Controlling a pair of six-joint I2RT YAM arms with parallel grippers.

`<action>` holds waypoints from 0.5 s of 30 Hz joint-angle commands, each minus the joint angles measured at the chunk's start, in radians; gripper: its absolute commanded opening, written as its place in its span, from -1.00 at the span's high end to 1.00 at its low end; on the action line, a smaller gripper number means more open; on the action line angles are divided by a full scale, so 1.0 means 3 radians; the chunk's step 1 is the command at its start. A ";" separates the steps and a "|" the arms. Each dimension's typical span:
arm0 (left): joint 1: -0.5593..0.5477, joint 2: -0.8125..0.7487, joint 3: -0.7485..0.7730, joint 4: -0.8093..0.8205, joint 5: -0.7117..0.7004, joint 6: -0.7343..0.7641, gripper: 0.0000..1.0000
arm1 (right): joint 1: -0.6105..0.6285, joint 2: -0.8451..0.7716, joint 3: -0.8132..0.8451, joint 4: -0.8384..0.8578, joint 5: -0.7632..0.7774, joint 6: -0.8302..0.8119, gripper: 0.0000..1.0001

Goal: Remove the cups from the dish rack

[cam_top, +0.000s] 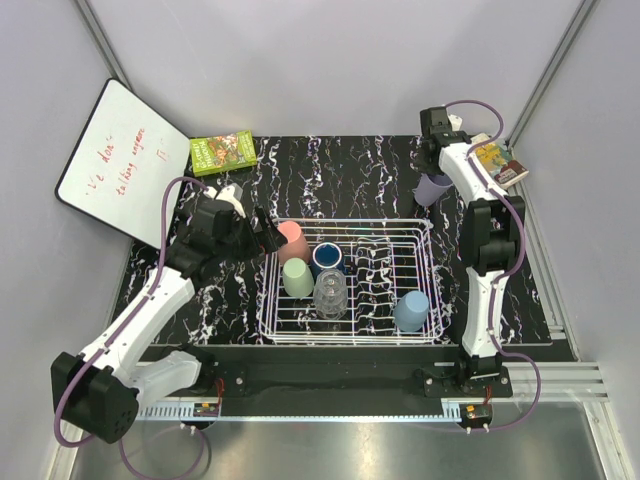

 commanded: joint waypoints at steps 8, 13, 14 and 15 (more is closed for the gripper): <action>0.0012 0.0001 -0.0005 0.0108 -0.0032 0.0033 -0.98 | -0.0006 -0.0014 0.0026 -0.0371 0.0374 0.0150 1.00; 0.0012 0.0037 0.0016 0.0103 0.0019 0.0007 -0.98 | -0.0011 -0.0178 -0.0005 -0.0544 0.0394 0.0216 1.00; 0.0012 0.0037 0.0011 0.0103 0.0024 0.0007 -0.98 | -0.0006 -0.0198 -0.0031 -0.0560 0.0405 0.0231 1.00; 0.0012 0.0032 0.0011 0.0103 0.0034 0.0002 -0.98 | -0.0006 -0.0239 -0.0046 -0.0585 0.0410 0.0237 1.00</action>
